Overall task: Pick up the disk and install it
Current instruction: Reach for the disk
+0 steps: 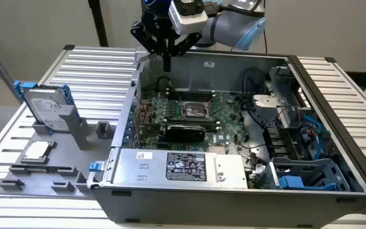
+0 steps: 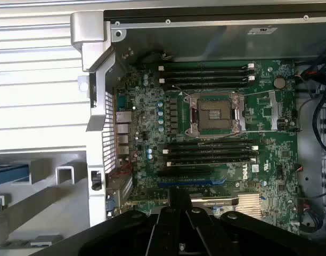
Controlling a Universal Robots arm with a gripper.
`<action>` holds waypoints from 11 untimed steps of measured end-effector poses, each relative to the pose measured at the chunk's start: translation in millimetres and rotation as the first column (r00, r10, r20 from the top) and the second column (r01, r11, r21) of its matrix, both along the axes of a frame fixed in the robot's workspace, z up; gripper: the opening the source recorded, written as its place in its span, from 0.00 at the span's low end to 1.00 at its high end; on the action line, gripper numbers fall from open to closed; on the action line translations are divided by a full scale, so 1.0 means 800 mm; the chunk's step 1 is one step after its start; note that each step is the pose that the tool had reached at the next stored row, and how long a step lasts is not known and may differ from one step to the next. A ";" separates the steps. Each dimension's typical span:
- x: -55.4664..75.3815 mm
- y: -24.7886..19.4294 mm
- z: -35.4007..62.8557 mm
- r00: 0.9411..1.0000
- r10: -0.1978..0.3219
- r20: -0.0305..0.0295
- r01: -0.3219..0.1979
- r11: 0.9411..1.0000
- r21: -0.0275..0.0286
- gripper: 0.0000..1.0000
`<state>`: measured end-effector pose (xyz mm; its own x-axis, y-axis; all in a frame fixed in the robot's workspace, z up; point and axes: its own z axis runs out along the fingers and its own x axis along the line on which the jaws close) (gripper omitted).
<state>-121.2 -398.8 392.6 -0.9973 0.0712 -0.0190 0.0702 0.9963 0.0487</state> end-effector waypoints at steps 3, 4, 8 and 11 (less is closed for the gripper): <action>0.000 0.0000 0.000 1.000 0.000 0.000 0.000 1.000 0.000 0.00; 0.000 0.0000 0.000 1.000 0.000 0.000 0.000 1.000 0.000 0.00; 0.000 0.0000 0.000 1.000 0.000 0.000 0.000 1.000 0.000 0.00; 0.000 0.0000 0.000 1.000 0.000 0.000 0.000 1.000 0.000 0.00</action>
<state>-121.2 -398.8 392.6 -0.9973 0.0712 -0.0190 0.0702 0.9963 0.0488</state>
